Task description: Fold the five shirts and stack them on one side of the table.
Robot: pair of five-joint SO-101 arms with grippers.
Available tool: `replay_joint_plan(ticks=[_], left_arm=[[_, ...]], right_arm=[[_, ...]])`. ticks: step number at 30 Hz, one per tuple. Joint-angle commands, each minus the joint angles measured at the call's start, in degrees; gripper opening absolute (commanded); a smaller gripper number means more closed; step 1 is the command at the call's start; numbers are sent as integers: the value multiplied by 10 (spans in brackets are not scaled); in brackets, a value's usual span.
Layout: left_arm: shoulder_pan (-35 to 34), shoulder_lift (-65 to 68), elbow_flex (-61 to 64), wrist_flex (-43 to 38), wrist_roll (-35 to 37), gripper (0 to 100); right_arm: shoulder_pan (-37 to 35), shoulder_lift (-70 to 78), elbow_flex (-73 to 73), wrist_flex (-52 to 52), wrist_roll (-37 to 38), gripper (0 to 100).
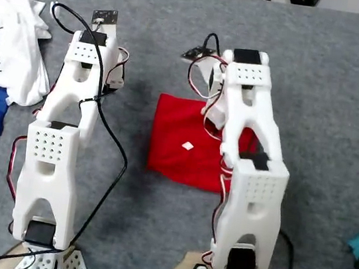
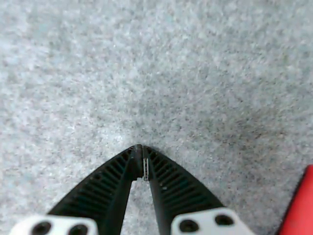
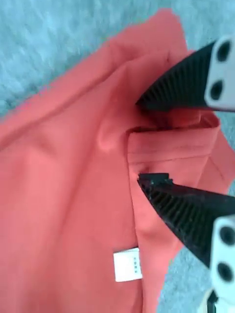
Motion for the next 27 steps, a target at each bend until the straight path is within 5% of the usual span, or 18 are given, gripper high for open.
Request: replay_joint_plan(ticks=[1,6,13,23,27], left_arm=[[6,-8,-20,-6,-4,20],[6,-8,-20,-6,-4,20],[6,-8,-20,-6,-4,20],[6,-8,-20,-6,-16,20],[6,-8,-20,-6,-16,20]], right_arm=[[-12,8,-40,12,-11,224],[-9,9,-40,13,-22,210],[1,7,-44,13,-22,31],[2,-53,-67,27,-22,37],[-2,-71,-65,42,-22,120]])
